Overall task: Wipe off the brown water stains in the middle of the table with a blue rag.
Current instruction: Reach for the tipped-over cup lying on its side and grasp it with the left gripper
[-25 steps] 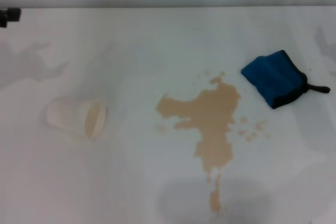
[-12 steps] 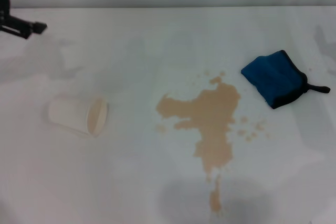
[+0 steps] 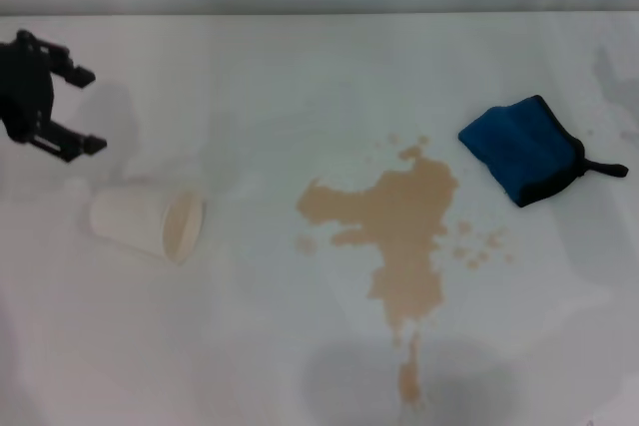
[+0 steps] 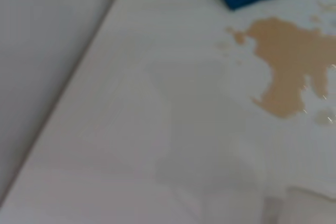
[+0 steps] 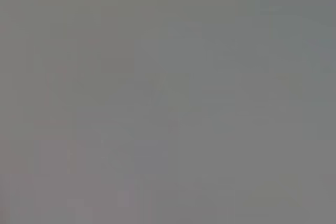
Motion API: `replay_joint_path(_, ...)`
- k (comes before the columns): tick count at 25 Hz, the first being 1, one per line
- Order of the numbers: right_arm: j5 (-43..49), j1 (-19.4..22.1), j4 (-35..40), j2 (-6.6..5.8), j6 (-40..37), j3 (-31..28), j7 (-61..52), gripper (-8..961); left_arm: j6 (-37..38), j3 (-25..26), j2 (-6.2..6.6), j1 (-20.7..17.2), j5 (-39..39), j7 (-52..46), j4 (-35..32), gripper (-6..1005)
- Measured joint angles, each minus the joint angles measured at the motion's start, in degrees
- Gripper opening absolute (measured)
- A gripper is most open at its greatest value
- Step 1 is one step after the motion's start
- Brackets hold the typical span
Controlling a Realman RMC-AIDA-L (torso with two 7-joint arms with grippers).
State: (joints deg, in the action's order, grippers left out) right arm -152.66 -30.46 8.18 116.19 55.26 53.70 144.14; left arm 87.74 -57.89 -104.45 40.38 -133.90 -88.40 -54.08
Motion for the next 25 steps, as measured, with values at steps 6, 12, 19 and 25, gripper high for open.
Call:
replay_joint_path(6,0.0,-0.4,0.1,0.0,-0.2,0.0,0.0,695,0.2,-5.6,-0.31,1.2,-2.0,1.5,0.1,860)
replay_joint_path(12,0.0,-0.6,0.1,0.0,-1.0,0.0,0.0,695,0.2,-5.8,-0.92,2.2,-3.4,5.1,0.2,861)
replay_joint_path(19,-0.1,-1.0,0.6,-0.07,-3.1,-0.1,0.0,695,1.6,-5.9,-0.92,3.1,-4.1,10.7,-0.4,861)
replay_joint_path(25,-0.1,-3.0,0.7,-0.15,-6.7,-0.4,0.2,695,3.0,-6.2,-1.24,3.2,-4.4,16.0,0.1,862)
